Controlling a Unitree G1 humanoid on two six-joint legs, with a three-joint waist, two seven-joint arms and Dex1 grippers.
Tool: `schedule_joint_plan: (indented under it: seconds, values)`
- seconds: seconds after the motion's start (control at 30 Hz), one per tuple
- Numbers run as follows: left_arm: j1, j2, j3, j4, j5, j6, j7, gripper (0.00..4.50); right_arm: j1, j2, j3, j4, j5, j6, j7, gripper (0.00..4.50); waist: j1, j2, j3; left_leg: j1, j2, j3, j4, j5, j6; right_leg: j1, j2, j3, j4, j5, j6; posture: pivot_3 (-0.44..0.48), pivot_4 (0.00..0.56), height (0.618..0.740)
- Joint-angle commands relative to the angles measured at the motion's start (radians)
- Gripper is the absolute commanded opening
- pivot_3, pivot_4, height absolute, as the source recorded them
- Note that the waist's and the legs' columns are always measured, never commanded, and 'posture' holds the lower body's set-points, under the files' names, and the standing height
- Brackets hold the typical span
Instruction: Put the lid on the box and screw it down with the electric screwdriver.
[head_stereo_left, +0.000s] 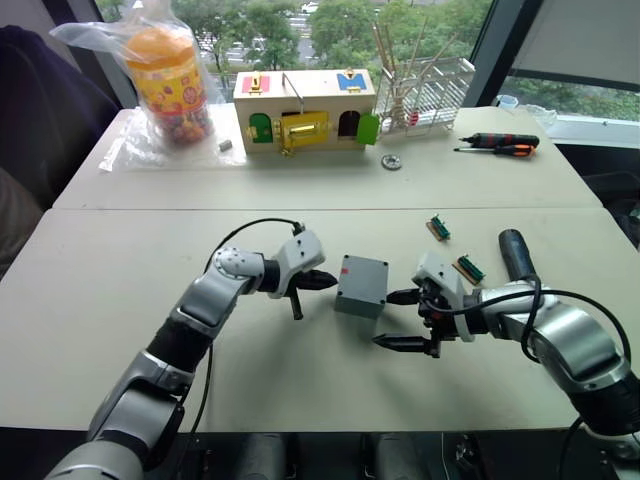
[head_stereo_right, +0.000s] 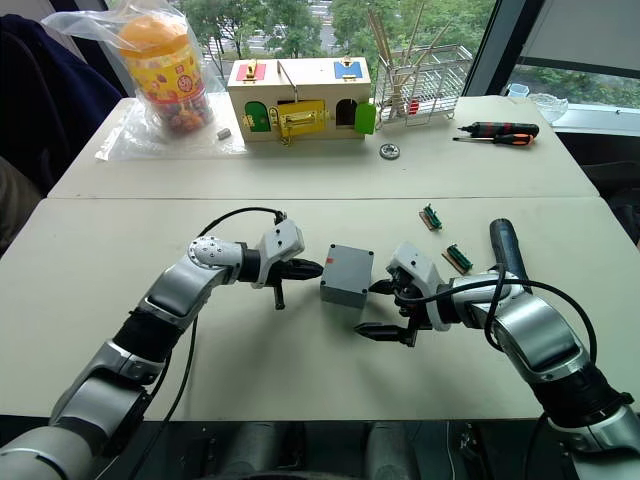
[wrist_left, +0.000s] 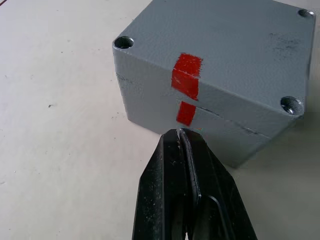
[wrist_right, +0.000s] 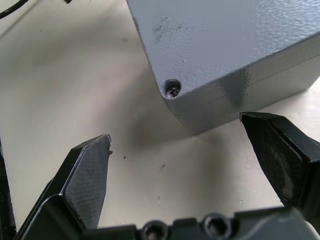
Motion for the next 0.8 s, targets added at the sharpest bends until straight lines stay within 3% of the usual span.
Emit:
schedule_joint_plan:
  seconds: [0.03,0.37,0.5,0.63,0.8]
  values:
    - [0.007,-0.008,-0.003,-0.049,-0.021,0.008,-0.015,0.0,-0.005,0.001,-0.032,-0.013,0.012,-0.014,-0.003,4.44,0.0,0.0,0.0,0.0,0.0,0.0,0.0,0.0,0.0,0.0,0.0,0.0,0.0,0.0,0.0,0.0,0.15,0.708]
    - [0.009,-0.028,-0.015,-0.064,-0.021,0.021,-0.02,0.0,-0.004,-0.012,-0.064,-0.013,0.025,-0.008,-0.004,4.44,0.0,0.0,0.0,0.0,0.0,0.0,0.0,0.0,0.0,0.0,0.0,0.0,0.0,0.0,0.0,0.0,0.15,0.708]
    - [0.013,0.003,0.012,-0.084,-0.029,0.025,-0.023,0.0,0.04,-0.055,-0.181,-0.043,0.068,0.035,-0.015,4.44,0.001,0.0,0.0,0.0,0.0,0.0,0.0,0.0,0.0,0.0,0.0,0.0,0.0,0.0,0.0,0.0,0.15,0.708]
    - [-0.03,0.045,0.141,-0.097,-0.103,0.066,-0.002,0.0,0.083,-0.052,-0.402,-0.004,0.097,0.063,-0.101,4.44,-0.001,0.0,0.0,0.0,0.002,0.0,0.0,0.0,0.0,0.0,0.0,0.0,0.0,0.0,0.0,0.0,0.15,0.708]
    - [-0.037,0.028,0.197,-0.196,-0.216,0.161,-0.006,0.0,0.087,0.028,-0.42,0.152,-0.031,-0.1,-0.255,4.44,0.0,-0.001,0.0,0.0,0.003,0.0,0.0,0.0,0.0,0.0,0.0,0.0,0.0,0.0,0.0,0.0,0.15,0.708]
